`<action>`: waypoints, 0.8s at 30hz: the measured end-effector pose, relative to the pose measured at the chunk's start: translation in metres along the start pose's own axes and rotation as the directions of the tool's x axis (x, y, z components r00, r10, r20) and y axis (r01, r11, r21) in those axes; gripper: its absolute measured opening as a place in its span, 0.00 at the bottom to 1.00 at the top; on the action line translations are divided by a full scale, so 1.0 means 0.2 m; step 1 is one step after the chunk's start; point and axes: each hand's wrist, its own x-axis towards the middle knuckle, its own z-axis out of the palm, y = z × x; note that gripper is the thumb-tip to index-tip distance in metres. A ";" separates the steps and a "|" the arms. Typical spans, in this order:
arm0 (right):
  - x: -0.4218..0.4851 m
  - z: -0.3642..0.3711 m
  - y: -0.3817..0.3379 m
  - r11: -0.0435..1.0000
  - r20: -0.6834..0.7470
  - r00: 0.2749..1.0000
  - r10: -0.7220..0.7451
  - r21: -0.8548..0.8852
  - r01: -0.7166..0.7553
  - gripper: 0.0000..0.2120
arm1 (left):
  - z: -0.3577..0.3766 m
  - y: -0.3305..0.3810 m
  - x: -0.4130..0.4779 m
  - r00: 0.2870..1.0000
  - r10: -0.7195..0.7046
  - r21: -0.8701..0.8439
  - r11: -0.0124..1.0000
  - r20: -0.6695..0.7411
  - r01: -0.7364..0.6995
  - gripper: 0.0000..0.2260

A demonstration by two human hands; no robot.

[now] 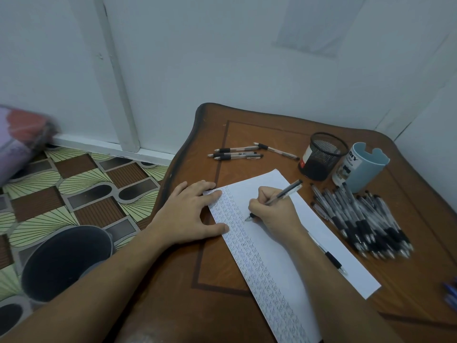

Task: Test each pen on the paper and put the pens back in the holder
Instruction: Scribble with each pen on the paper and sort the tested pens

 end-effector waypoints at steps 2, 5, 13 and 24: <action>0.00 0.00 0.00 1.000 0.002 1.000 -0.004 0.001 0.004 0.23 | 0.00 0.00 0.00 1.000 0.001 0.002 1.000 0.001 -0.001 0.43; 0.00 0.00 0.00 1.000 0.022 1.000 -0.003 0.026 0.002 0.23 | 0.00 0.00 0.00 1.000 0.000 0.020 1.000 0.011 0.000 0.44; 0.01 -0.01 0.00 1.000 0.019 1.000 -0.022 -0.001 0.022 0.23 | 0.01 -0.01 0.01 1.000 0.009 0.011 1.000 -0.008 -0.009 0.49; 0.02 -0.03 -0.03 0.981 -0.125 0.989 0.074 0.189 -0.050 0.19 | 0.01 -0.02 0.01 0.999 0.029 0.019 0.999 -0.033 -0.028 0.55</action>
